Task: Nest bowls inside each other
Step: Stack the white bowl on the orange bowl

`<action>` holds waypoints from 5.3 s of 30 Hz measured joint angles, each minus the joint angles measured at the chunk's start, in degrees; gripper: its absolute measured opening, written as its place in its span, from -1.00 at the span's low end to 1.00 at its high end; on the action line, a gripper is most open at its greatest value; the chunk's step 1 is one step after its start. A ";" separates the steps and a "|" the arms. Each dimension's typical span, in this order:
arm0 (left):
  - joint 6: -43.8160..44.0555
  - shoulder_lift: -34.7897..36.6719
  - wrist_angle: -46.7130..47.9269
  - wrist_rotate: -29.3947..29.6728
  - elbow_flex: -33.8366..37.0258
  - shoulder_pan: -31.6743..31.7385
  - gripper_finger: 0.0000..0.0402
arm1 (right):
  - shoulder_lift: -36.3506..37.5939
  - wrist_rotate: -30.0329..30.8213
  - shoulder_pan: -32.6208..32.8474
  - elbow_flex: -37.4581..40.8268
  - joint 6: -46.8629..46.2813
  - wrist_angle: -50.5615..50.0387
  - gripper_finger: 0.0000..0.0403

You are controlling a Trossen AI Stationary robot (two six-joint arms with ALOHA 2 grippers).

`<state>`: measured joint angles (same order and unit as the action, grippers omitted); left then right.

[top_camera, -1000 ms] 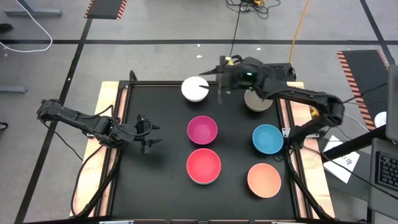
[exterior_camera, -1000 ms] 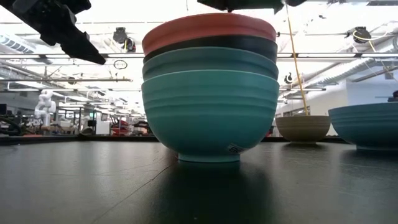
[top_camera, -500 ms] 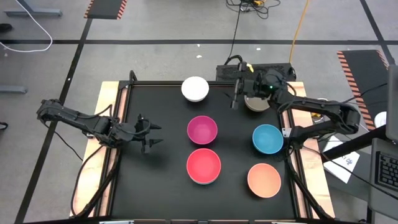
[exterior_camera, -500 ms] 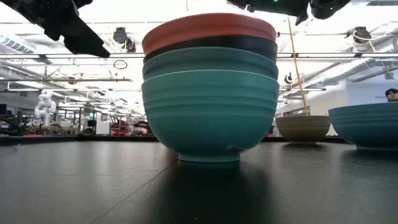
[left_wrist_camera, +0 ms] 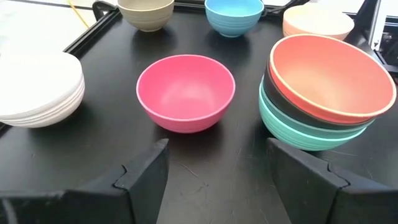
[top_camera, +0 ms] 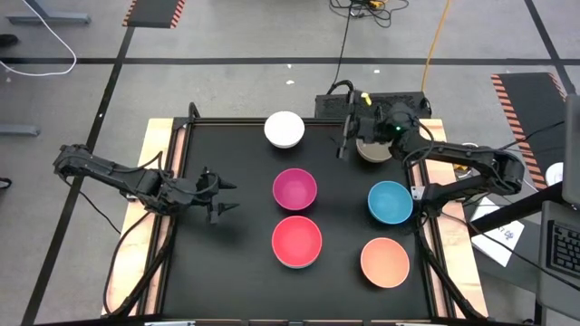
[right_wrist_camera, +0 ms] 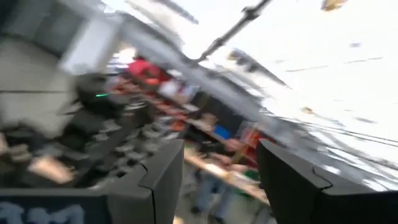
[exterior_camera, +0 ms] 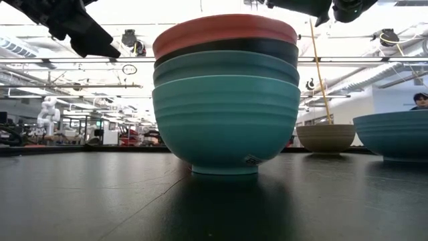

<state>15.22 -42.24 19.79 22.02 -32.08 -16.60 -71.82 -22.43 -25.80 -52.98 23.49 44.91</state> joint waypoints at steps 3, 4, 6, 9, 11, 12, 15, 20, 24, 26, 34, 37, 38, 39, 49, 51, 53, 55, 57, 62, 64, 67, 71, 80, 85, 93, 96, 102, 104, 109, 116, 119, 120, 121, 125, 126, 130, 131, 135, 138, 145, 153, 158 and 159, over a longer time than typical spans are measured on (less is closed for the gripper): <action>0.02 -0.01 0.00 -0.05 0.00 -0.01 0.34 | -0.06 8.39 -0.33 -0.01 -7.04 -0.30 -0.05; 0.02 0.00 0.00 -0.05 0.00 0.00 0.34 | -0.18 10.70 -0.43 -0.01 -9.05 -0.64 -0.05; 0.02 0.00 0.02 -0.05 0.00 0.00 0.34 | -0.68 14.21 -0.43 -0.01 -11.35 -0.59 -0.05; 0.02 0.00 0.04 -0.07 0.00 -0.02 0.34 | -1.26 19.42 -0.37 -0.01 -14.57 -2.38 -0.05; -0.08 0.00 0.04 -0.07 0.00 0.02 0.34 | -1.46 19.39 -0.38 -0.03 -12.15 -6.21 -0.05; -0.23 0.00 0.04 -0.07 0.00 0.00 0.34 | -1.56 19.43 -0.39 -0.01 -10.70 -7.44 -0.05; -0.79 0.00 0.07 -0.07 0.00 0.02 0.34 | -2.07 19.02 -0.35 -0.03 -9.14 -8.07 -0.05; -1.59 -0.08 0.13 0.01 0.00 0.00 0.34 | -2.08 16.10 -0.03 -0.05 -14.12 -1.19 -0.05; -2.03 -0.09 0.20 0.00 0.00 -0.04 0.34 | -2.96 13.46 0.33 -0.35 -5.64 -0.62 -0.05; -2.10 -0.09 0.20 0.00 0.00 -0.04 0.34 | -5.72 13.42 0.08 -2.71 -1.99 -4.85 -0.05; -4.80 -0.11 0.19 0.33 0.00 -0.04 0.34 | -26.18 18.84 -4.99 -22.82 5.24 -29.64 -0.05; -5.03 -0.11 0.48 0.31 0.00 -0.04 0.34 | -28.50 14.78 -5.89 -26.58 2.88 -30.18 -0.05; -5.03 -0.11 0.93 0.32 0.00 -0.04 0.34 | -28.62 13.82 -6.09 -27.00 2.38 -29.02 -0.05; -4.85 -0.11 1.37 0.31 0.00 -0.04 0.34 | -28.49 13.04 -6.20 -27.16 2.20 -27.73 -0.05; -3.52 -0.13 2.89 0.21 0.00 -0.15 0.34 | -26.05 2.33 -7.34 -27.16 -3.52 -25.83 -0.05; -3.50 -0.13 2.93 0.05 0.00 -0.15 0.34 | -26.13 -0.55 -7.27 -27.16 -4.94 -25.62 -0.05; -3.50 -0.13 3.01 0.02 0.00 -0.15 0.34 | -26.11 -1.89 -7.11 -27.16 -5.74 -25.49 -0.05; -3.51 -0.13 3.22 0.00 0.00 -0.15 0.34 | -26.09 -1.84 -7.05 -27.16 -6.08 -25.81 -0.05; -3.82 -0.13 3.23 0.00 0.00 -0.15 0.34 | -25.99 0.17 -7.53 -27.16 -5.05 -27.04 -0.05; -4.20 -0.13 4.13 -0.02 0.00 -0.15 0.34 | -25.02 16.52 -11.41 -29.96 4.75 -41.41 -0.05; -4.38 -0.13 4.35 0.00 0.00 -0.15 0.34 | -25.37 17.17 -14.05 -31.45 6.39 -49.51 -0.05; -4.95 -0.13 4.31 0.30 0.00 -0.15 0.34 | -25.93 13.80 -16.79 -31.89 8.05 -55.45 -0.05; -6.61 -0.13 3.78 0.42 0.00 -0.15 0.34 | -25.82 10.18 -18.01 -31.92 11.57 -60.53 -0.05; -6.08 -0.13 3.65 0.94 0.00 0.02 0.34 | -26.96 7.60 -16.51 -31.93 15.26 -63.90 -0.05; -6.08 -0.13 3.67 0.94 0.00 0.04 0.34 | -30.17 6.82 -14.22 -32.04 16.85 -68.18 -0.05; -6.03 -0.13 3.96 0.92 0.00 0.07 0.34 | -36.52 8.41 -10.48 -34.37 20.75 -72.63 -0.05; -5.97 -0.13 4.00 0.92 0.00 0.07 0.34 | -38.47 5.35 -10.05 -39.28 20.71 -74.92 -0.05; -5.68 -0.13 4.60 0.57 0.00 0.07 0.34 | -44.69 2.16 -8.73 -49.86 20.45 -85.90 -0.05; -5.46 -0.13 4.95 0.51 0.00 0.07 0.34 | -46.59 0.89 -8.57 -52.34 20.17 -89.81 -0.05; -3.74 -0.13 5.95 0.20 0.00 -0.02 0.34 | -48.18 -0.10 -8.25 -54.54 19.23 -92.78 -0.05; -2.43 -0.13 6.12 -0.11 0.00 -0.76 0.34 | -48.18 -0.19 -7.76 -54.54 17.90 -92.75 -0.05; -2.43 -0.13 6.10 -0.09 0.00 -0.81 0.34 | -48.17 1.54 -7.81 -54.54 17.42 -91.44 -0.05; -2.41 -0.13 6.10 -0.11 0.00 -0.80 0.34 | -48.09 1.54 -7.83 -54.54 17.02 -90.82 -0.05; -2.41 -0.13 6.04 -0.11 0.00 -0.79 0.34 | -48.00 1.37 -7.91 -54.54 16.33 -90.10 -0.05; -1.95 -0.13 5.60 -0.14 0.00 -0.79 0.34 | -47.75 1.19 -7.66 -54.54 16.12 -88.75 -0.05; -1.73 -0.11 5.53 -0.16 0.00 -0.81 0.34 | -47.78 1.29 -7.51 -54.54 16.23 -88.75 -0.05; -2.01 -0.13 5.55 -0.59 0.00 -0.79 0.34 | -47.81 1.24 -7.39 -54.52 15.17 -86.09 -0.05; -2.15 -0.13 5.56 -0.59 0.00 -0.81 0.34 | -47.81 1.24 -7.45 -54.52 14.60 -85.25 -0.05; -2.82 -0.13 5.37 -0.61 0.00 -0.79 0.34 | -47.81 1.27 -7.50 -54.52 12.59 -82.67 -0.05; -2.91 -0.13 5.18 -0.61 0.00 -0.80 0.34 | -47.81 1.17 -7.45 -54.52 12.11 -81.28 -0.05; -3.11 -0.13 5.20 -0.70 0.00 -0.80 0.34 | -47.79 1.24 -9.46 -54.52 8.18 -77.33 -0.05; -4.50 -0.13 4.54 -0.75 0.00 -0.79 0.34 | -48.36 1.66 -13.79 -58.27 7.17 -78.95 -0.05; -5.10 -0.13 3.73 -0.75 0.00 -0.81 0.34 | -48.32 0.55 -14.01 -61.14 7.19 -80.36 -0.05; -5.16 -0.11 3.71 -0.75 0.00 -0.79 0.34 | -48.32 -0.75 -13.97 -61.35 7.21 -81.17 -0.05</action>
<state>10.07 -42.35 23.50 21.28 -32.08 -17.39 -120.14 -23.18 -39.77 -114.34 30.70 -36.26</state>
